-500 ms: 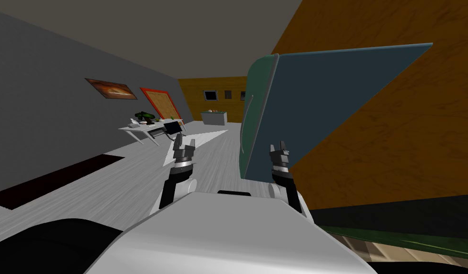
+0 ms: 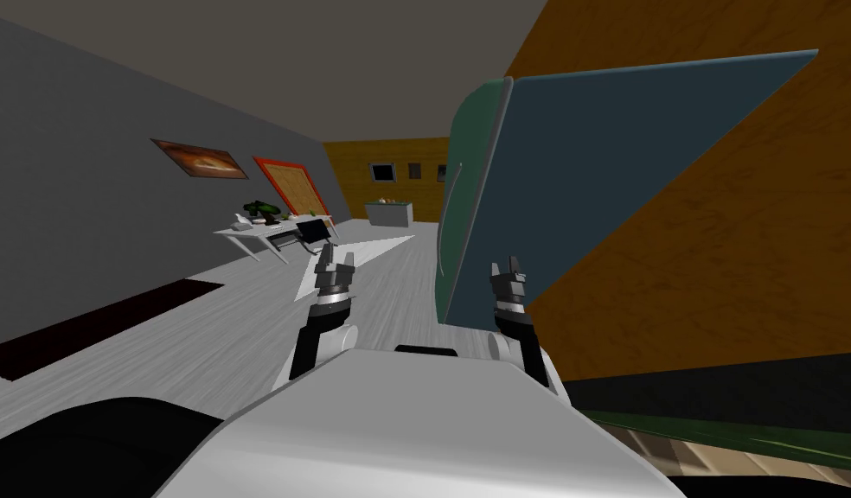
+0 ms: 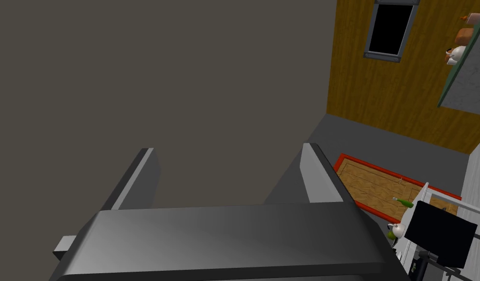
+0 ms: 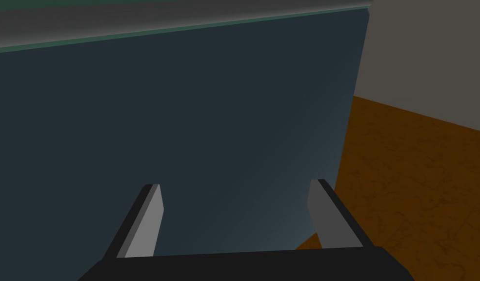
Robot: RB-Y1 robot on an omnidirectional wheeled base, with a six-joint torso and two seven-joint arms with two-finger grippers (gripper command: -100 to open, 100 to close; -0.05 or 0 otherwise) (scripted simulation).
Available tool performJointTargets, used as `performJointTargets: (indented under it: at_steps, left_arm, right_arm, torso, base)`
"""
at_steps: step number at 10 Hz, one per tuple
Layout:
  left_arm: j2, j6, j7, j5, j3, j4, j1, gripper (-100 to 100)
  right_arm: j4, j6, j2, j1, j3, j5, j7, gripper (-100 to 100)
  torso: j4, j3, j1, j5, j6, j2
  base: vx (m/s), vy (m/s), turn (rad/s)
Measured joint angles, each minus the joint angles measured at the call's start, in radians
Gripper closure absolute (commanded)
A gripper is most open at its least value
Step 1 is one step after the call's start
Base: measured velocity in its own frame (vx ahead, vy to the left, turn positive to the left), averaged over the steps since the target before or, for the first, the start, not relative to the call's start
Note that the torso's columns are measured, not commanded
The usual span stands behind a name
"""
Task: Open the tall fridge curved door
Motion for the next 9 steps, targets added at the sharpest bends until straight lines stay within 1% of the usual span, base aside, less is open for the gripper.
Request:
performJointTargets:
  at_steps: [4,5,6,8,9]
  left_arm:
    - [0.0,0.0,0.0,0.0,0.0,0.0,0.0,0]
    - [0.0,0.0,0.0,0.0,0.0,0.0,0.0,0]
    - [0.0,0.0,0.0,0.0,0.0,0.0,0.0,0]
    - [0.0,0.0,0.0,0.0,0.0,0.0,0.0,0]
    - [0.0,0.0,0.0,0.0,0.0,0.0,0.0,0]
  right_arm:
    - [0.0,0.0,0.0,0.0,0.0,0.0,0.0,0]
    - [0.0,0.0,0.0,0.0,0.0,0.0,0.0,-100]
    - [0.003,0.003,-0.019,0.001,-0.001,0.01,0.001,-100]
    - [0.008,0.023,-0.064,0.001,-0.002,0.05,0.004,-100]
    - [0.013,0.034,-0.081,0.003,0.001,0.079,0.009,-100]
  torso:
    - [0.295,-0.59,0.0,0.0,0.0,0.296]
    - [0.369,-0.738,0.0,0.0,0.0,0.369]
    - [0.402,-0.807,0.0,0.0,0.0,0.403]
    - [0.414,-0.831,0.001,0.0,0.0,0.414]
    - [0.415,-0.832,0.001,0.0,0.0,0.415]
  base:
    - [0.0,0.0,0.0]
    - [0.012,0.007,0.023]
    - [0.015,0.011,0.035]
    - [0.021,0.019,0.046]
    - [0.029,0.026,0.054]
